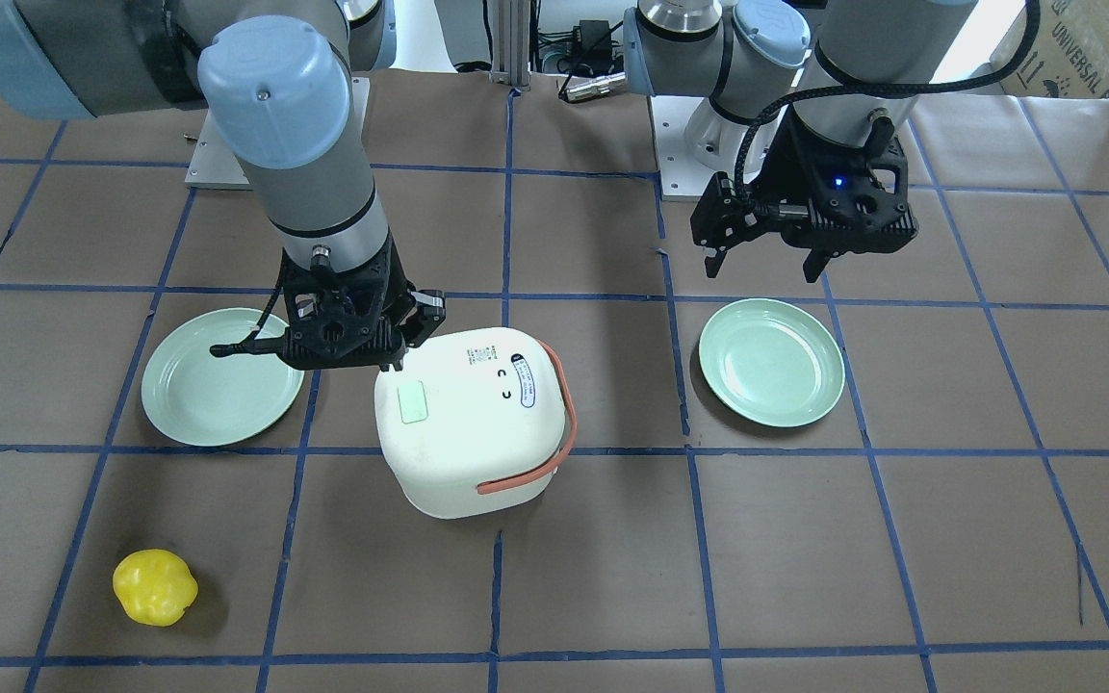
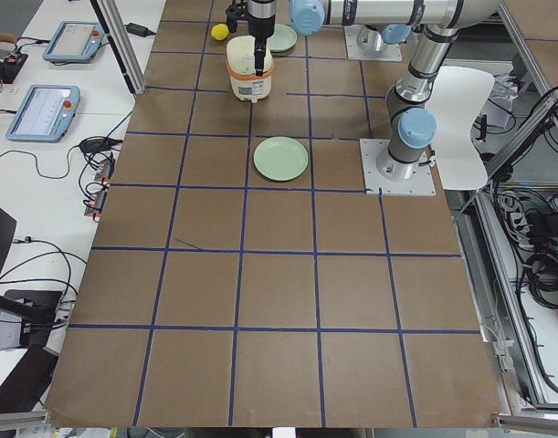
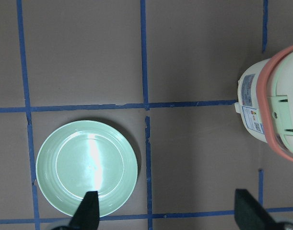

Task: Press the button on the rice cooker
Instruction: 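Move the right gripper over the rice cooker's green lid button, then press down on the green button with the right gripper fingertips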

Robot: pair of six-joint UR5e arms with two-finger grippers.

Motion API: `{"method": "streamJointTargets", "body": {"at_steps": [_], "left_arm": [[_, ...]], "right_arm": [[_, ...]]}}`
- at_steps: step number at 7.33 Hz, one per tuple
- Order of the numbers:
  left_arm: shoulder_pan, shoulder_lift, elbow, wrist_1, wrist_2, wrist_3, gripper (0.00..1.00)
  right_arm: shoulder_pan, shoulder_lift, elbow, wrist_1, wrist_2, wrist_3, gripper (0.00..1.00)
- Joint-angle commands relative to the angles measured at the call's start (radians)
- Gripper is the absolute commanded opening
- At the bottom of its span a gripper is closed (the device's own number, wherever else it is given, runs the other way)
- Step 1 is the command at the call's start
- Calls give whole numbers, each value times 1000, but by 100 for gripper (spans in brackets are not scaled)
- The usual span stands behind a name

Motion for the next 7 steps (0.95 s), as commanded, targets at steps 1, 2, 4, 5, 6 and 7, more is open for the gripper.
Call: {"method": "streamJointTargets", "body": {"at_steps": [1, 2, 4, 5, 6, 7], "left_arm": [[0, 0, 0, 0, 0, 0, 100], [0, 0, 0, 0, 0, 0, 100], [0, 0, 0, 0, 0, 0, 100], [0, -2, 0, 0, 0, 0, 100], [0, 0, 0, 0, 0, 0, 100], [0, 0, 0, 0, 0, 0, 100]], "right_arm": [[1, 38, 0, -67, -2, 20, 6], [1, 46, 0, -84, 1, 19, 6], [1, 50, 0, -110, 4, 19, 6], [2, 59, 0, -120, 4, 19, 6], [4, 69, 1, -120, 4, 20, 6], [4, 73, 1, -118, 4, 20, 7]]}}
